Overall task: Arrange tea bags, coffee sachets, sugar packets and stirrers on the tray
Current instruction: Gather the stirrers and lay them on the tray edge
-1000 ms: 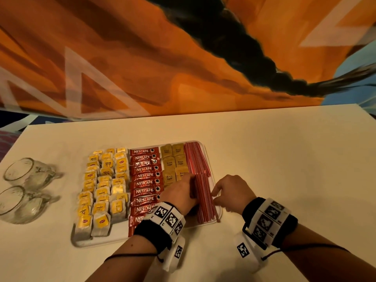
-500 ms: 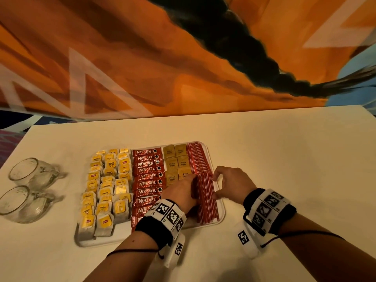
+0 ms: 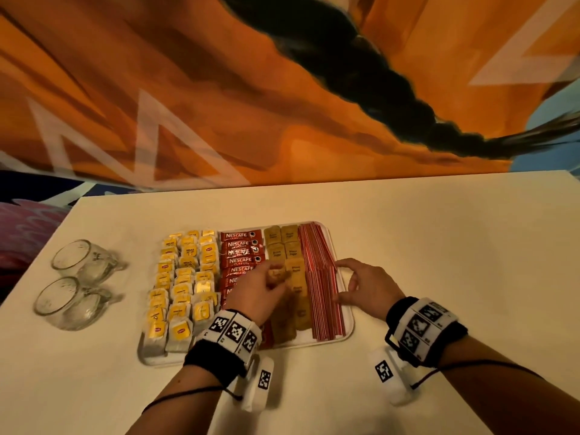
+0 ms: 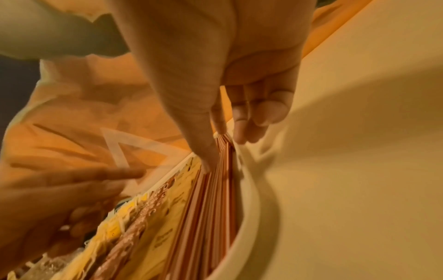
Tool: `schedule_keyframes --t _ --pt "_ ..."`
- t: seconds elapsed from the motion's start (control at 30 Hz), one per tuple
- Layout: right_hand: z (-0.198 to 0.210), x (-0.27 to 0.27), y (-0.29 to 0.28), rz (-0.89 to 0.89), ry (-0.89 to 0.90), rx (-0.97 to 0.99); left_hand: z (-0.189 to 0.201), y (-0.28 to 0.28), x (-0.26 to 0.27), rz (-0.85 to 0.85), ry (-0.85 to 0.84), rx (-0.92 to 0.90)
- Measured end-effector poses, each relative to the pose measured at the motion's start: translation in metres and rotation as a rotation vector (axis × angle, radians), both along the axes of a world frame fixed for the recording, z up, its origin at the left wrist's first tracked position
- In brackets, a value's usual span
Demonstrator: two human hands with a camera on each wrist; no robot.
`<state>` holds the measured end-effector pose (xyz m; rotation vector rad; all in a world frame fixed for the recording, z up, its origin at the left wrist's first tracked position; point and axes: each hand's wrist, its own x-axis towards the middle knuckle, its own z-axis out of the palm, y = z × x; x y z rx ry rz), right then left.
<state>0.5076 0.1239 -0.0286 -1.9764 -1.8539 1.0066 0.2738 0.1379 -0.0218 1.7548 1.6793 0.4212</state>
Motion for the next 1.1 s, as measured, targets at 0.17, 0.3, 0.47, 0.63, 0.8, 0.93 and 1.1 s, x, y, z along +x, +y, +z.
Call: schedule_keyframes --t 0.17,0.3,0.47,0.63,0.8,0.93,1.1 --pt "-0.004 -0.003 -0.002 -0.13 0.004 0.019 0.002 -0.002 -0.071 0.298 -0.119 0.099" --pt "-0.011 -0.007 0.0 -0.177 -0.046 -0.01 -0.005 -0.002 -0.132 0.506 0.127 0.1" --pt "-0.018 -0.011 0.007 -0.216 -0.103 -0.049 -0.015 -0.005 -0.184 0.622 0.191 -0.079" --pt "-0.024 -0.016 0.009 -0.278 -0.067 -0.038 -0.022 -0.014 -0.209 0.567 0.153 -0.142" --pt "-0.028 -0.019 0.011 -0.362 -0.051 -0.034 -0.035 -0.006 -0.225 0.508 0.104 -0.167" --pt "-0.029 -0.019 0.016 -0.38 -0.08 -0.017 -0.038 0.006 -0.227 0.516 0.025 -0.17" --pt "-0.026 -0.025 0.038 -0.409 -0.141 0.021 -0.037 0.043 -0.227 0.51 0.017 -0.157"
